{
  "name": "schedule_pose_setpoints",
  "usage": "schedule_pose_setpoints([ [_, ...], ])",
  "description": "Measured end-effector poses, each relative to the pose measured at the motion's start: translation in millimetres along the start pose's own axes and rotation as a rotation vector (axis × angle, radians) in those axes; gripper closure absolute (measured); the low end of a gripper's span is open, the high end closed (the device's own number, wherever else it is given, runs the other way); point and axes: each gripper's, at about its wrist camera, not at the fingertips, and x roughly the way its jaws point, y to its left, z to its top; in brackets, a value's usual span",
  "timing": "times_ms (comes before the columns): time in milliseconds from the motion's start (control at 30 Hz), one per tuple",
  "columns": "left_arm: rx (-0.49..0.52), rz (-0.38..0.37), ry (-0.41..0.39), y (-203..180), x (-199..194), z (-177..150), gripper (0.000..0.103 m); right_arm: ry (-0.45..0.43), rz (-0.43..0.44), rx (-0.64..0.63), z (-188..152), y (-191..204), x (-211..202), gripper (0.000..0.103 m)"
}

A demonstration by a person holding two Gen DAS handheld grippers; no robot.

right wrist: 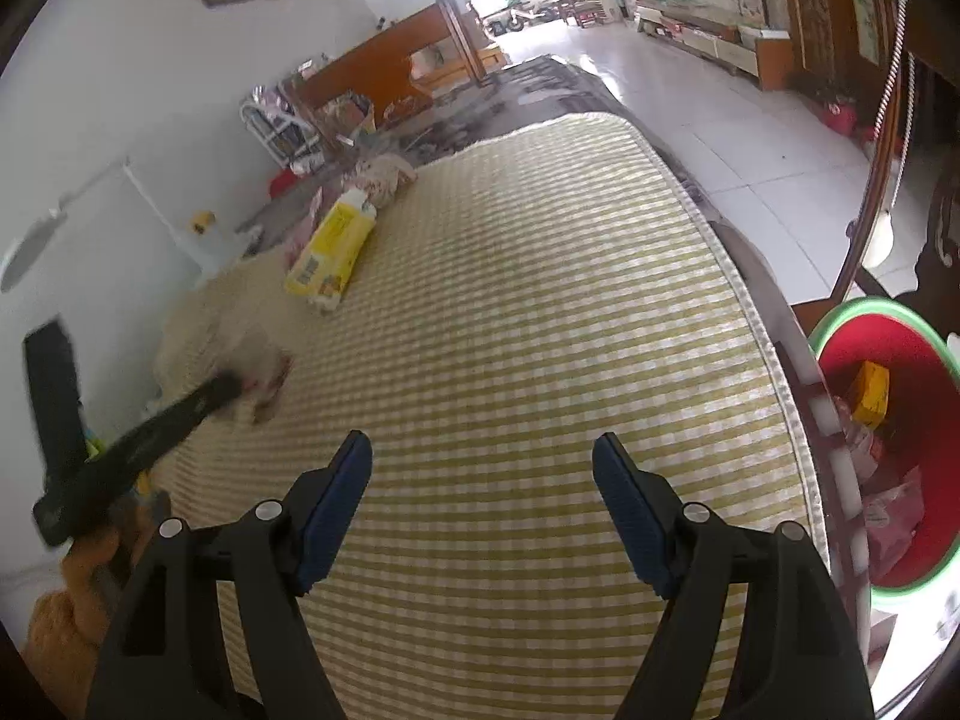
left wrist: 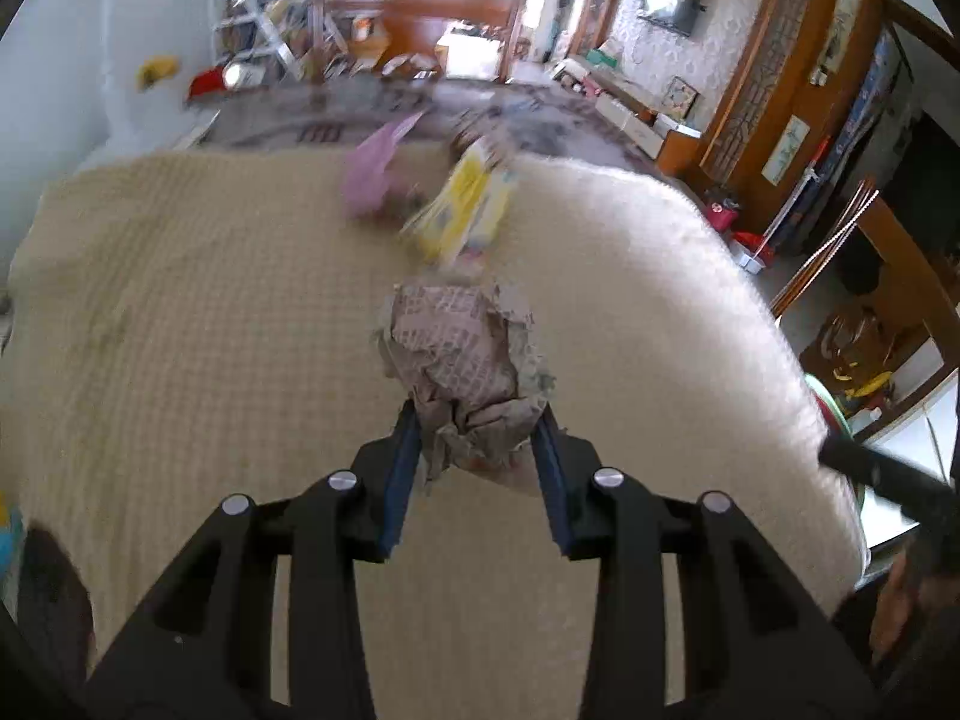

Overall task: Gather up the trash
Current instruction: 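Grasp the crumpled grey paper with the left tool, then grasp the yellow carton with the right tool while the left tool holds the grey paper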

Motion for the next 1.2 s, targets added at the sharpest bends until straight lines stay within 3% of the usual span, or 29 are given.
schedule_pose_setpoints([
  [200,-0.080,0.005,-0.007,45,-2,-38,0.066,0.070,-0.061,-0.064,-7,16,25,0.029],
  [333,-0.071,0.006,-0.046,47,5,-52,0.065,0.070,-0.077,-0.051,-5,19,34,0.029],
  [467,0.004,0.054,-0.056,31,13,-46,0.062,0.076,-0.097,-0.027,23,30,54,0.029],
  [600,-0.120,-0.023,-0.022,52,15,-44,0.061,0.060,-0.061,-0.030,73,71,85,0.028],
  [667,-0.183,-0.063,-0.014,62,15,-43,0.061,0.054,-0.036,-0.052,100,101,108,0.021],
  [767,-0.198,-0.071,-0.015,63,16,-44,0.060,0.077,-0.032,-0.031,131,131,146,0.021],
  [967,-0.222,-0.085,-0.014,64,16,-44,0.059,0.081,-0.072,0.132,154,147,197,0.021],
  [1100,-0.247,-0.104,-0.013,68,16,-44,0.058,0.106,-0.102,0.158,154,148,214,0.021],
  [1133,-0.248,-0.105,-0.013,68,17,-44,0.058,0.109,-0.107,0.159,152,148,216,0.021],
  [1200,-0.249,-0.105,-0.014,68,17,-44,0.056,0.128,-0.107,0.144,149,149,221,0.039],
])
